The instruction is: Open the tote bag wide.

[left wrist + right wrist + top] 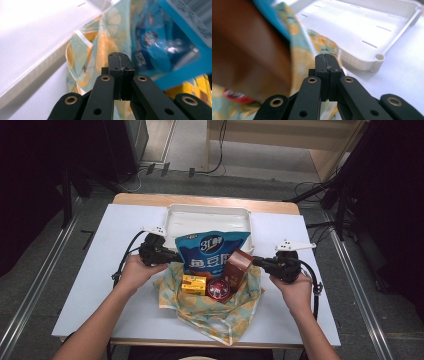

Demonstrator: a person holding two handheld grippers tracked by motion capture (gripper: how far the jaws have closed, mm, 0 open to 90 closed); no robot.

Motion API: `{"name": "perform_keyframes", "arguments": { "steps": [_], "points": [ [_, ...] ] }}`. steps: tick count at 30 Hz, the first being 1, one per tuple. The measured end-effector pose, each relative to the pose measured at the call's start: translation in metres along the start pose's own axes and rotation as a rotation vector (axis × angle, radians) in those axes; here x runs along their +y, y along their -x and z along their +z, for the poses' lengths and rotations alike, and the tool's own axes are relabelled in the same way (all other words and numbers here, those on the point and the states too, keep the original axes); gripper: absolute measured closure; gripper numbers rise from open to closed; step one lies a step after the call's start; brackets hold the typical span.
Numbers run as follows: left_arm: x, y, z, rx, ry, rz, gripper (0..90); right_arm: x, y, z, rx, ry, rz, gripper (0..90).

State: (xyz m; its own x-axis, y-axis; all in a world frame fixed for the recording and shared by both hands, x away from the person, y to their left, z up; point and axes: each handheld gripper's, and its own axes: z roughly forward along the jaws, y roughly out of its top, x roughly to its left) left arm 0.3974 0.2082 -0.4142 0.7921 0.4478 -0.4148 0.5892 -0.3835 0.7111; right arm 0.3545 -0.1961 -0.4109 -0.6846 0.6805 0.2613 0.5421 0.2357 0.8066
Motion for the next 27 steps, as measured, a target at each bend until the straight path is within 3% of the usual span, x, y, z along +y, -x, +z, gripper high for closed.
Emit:
{"name": "perform_keyframes", "arguments": {
  "steps": [3, 7, 14, 22, 27],
  "points": [
    [-0.005, -0.005, 0.008, 0.002, -0.023, -0.015, 90.0, -0.002, 0.004, 0.009, 0.016, 0.000, 0.026, 90.0],
    [-0.009, -0.008, 0.018, -0.025, -0.024, -0.033, 90.0, -0.004, -0.003, 0.020, 0.034, -0.015, -0.007, 90.0],
    [-0.016, -0.009, 0.028, -0.026, -0.041, -0.017, 90.0, -0.015, -0.005, 0.033, 0.064, -0.048, -0.086, 90.0],
    [-0.026, -0.020, 0.035, -0.023, -0.051, -0.043, 90.0, -0.032, -0.001, 0.050, 0.091, -0.072, -0.048, 90.0],
    [-0.029, -0.021, 0.041, -0.020, -0.072, -0.043, 90.0, -0.037, 0.003, 0.054, 0.078, -0.103, -0.073, 90.0]
  ]
}}
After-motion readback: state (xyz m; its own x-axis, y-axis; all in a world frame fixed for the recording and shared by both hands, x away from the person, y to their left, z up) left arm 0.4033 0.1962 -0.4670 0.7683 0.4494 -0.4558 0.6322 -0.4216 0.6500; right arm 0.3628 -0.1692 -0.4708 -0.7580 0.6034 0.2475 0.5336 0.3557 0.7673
